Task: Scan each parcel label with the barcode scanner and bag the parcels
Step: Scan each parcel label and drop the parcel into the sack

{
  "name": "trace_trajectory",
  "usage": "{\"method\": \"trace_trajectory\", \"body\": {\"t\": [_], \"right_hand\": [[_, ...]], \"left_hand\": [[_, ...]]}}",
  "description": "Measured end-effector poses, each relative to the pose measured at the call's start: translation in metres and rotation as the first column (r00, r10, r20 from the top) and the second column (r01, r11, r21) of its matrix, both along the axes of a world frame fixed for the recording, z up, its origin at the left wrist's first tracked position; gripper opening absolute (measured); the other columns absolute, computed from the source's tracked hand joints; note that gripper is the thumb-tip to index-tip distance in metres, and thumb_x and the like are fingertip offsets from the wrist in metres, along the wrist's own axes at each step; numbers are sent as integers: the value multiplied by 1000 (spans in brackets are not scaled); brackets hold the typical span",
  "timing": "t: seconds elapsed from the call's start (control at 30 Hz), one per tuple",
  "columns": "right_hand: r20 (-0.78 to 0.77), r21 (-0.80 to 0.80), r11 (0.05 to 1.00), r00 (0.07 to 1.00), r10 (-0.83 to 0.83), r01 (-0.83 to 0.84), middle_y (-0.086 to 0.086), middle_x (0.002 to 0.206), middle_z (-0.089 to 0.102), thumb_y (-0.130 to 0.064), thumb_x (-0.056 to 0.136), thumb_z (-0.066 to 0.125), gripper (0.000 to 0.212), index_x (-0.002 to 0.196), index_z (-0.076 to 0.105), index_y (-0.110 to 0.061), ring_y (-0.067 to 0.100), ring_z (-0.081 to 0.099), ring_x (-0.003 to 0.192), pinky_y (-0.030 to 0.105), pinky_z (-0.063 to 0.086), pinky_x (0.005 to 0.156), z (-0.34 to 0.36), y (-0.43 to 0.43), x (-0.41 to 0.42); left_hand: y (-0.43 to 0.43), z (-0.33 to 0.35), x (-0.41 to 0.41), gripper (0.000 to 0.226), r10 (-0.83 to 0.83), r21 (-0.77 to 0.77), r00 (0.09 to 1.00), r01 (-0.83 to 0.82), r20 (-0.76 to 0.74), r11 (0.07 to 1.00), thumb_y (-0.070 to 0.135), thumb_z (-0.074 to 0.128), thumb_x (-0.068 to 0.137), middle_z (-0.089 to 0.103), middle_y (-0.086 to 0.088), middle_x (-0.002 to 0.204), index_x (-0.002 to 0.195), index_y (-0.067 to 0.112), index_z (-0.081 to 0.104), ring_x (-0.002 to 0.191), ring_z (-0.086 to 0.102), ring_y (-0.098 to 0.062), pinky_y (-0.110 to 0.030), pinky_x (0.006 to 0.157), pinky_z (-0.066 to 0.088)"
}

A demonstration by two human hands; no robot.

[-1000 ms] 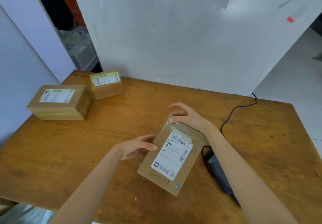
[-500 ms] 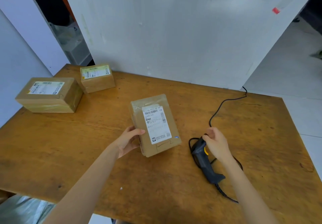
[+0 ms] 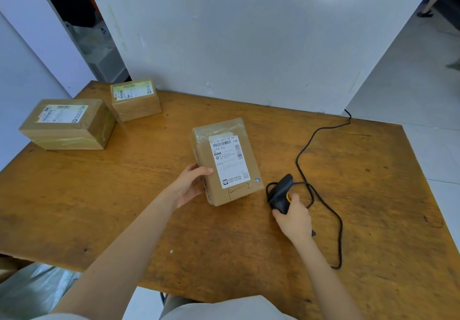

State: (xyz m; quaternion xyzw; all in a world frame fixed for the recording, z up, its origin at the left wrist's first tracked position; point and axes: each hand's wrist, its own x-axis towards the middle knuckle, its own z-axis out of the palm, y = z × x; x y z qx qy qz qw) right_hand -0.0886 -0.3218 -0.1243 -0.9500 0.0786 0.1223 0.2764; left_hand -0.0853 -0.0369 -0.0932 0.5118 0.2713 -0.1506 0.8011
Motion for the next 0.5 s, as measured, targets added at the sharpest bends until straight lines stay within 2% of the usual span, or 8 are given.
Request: {"method": "trace_trajectory", "body": {"t": [0.1, 0.17, 0.27, 0.33, 0.4, 0.5], "right_hand": [[26, 251, 967, 999, -39, 31, 5, 108, 63, -26, 86, 68, 56, 133, 43, -10, 18, 58, 90, 29, 46, 74, 15, 0, -1], [0, 429, 902, 998, -62, 56, -5, 99, 61, -28, 89, 64, 49, 132, 45, -16, 10, 59, 83, 23, 44, 69, 34, 2, -1], [-41, 654, 757, 998, 52, -13, -3, 81, 63, -33, 96, 55, 32, 125, 51, -20, 7, 59, 64, 19, 47, 61, 72, 5, -2], [-46, 806, 590, 988, 148, -51, 2, 75, 61, -36, 96, 51, 30, 117, 54, -14, 9, 53, 56, 20, 45, 58, 97, 8, -6], [-44, 888, 454, 969, 241, -73, 4, 77, 60, -42, 93, 49, 38, 112, 55, -10, 11, 50, 53, 19, 43, 56, 118, 15, -13], [-24, 905, 410, 948, 319, -115, 5, 77, 57, -48, 89, 48, 45, 111, 55, -9, 11, 50, 53, 18, 42, 54, 132, 30, -27]], "left_hand": [[0, -1, 0, 77, -7, 5, 1000, 7, 15, 1000, 20, 80, 64, 64, -4, 124, 134, 19, 47, 114, 58, -20, -40, 83, 54], [0, -2, 0, 79, -6, 4, 1000, 6, 19, 1000, 21, 80, 64, 64, -4, 125, 135, 18, 47, 115, 58, -20, -40, 83, 53], [0, -4, 1, 82, 7, 7, 1000, -7, 21, 1000, 22, 80, 64, 62, -5, 128, 137, 18, 45, 118, 57, -21, -43, 90, 52], [-1, -5, 1, 82, 5, 13, 1000, -5, 30, 1000, 22, 81, 64, 61, -6, 130, 138, 18, 45, 119, 56, -23, -43, 90, 52], [-4, -6, 1, 83, 4, 14, 999, -5, 37, 1000, 21, 81, 63, 61, -6, 129, 138, 18, 45, 118, 56, -23, -41, 87, 53], [-6, -7, 0, 83, 32, 7, 999, -32, 37, 999, 20, 81, 63, 62, -6, 127, 137, 18, 44, 117, 57, -23, -40, 85, 53]]}}
